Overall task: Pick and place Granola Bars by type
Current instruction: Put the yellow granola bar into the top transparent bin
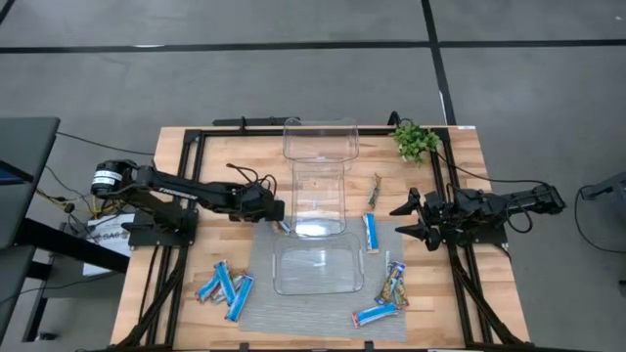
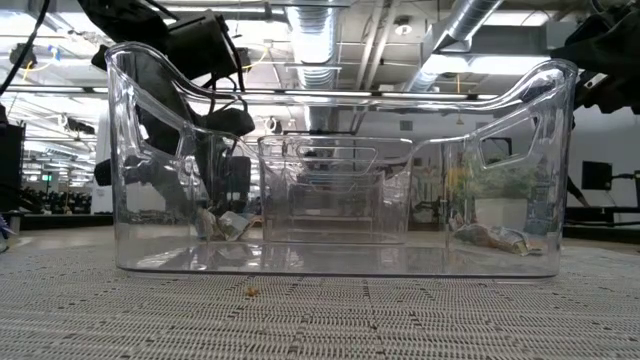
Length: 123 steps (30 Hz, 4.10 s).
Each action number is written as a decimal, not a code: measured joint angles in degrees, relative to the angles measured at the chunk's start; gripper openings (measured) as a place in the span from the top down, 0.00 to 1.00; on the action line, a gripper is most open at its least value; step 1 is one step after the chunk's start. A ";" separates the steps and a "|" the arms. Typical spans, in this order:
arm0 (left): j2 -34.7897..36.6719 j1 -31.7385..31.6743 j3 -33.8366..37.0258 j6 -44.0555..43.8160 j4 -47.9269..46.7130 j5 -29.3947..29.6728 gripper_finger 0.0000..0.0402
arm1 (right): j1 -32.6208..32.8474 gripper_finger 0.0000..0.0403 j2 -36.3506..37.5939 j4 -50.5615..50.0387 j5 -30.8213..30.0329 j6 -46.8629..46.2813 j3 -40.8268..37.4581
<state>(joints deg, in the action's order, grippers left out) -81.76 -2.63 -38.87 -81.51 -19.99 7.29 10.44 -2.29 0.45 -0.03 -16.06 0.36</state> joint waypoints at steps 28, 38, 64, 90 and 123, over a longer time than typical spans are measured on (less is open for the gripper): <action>-6.23 -0.15 -0.02 3.33 5.17 -1.62 0.74 | 0.02 0.38 -0.02 0.00 0.00 -0.02 -0.02; -4.74 -0.15 0.07 4.38 6.47 -1.39 0.87 | 0.02 0.38 0.00 -0.02 0.00 0.00 -0.02; 30.94 2.34 0.07 5.99 7.55 22.88 0.85 | 0.01 0.38 -0.01 -0.01 0.02 0.00 -0.01; 0.62 -21.28 -26.03 47.45 12.07 -10.82 0.85 | 0.00 0.38 0.00 -0.02 0.04 -0.01 0.00; -25.40 -24.24 -60.04 94.05 -21.47 9.07 0.77 | 0.00 0.38 -0.02 -0.02 0.04 -0.02 -0.02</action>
<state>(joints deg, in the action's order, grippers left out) -107.15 -26.87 -98.91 12.54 -41.45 16.36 10.44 -2.31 0.43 0.01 -16.08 0.34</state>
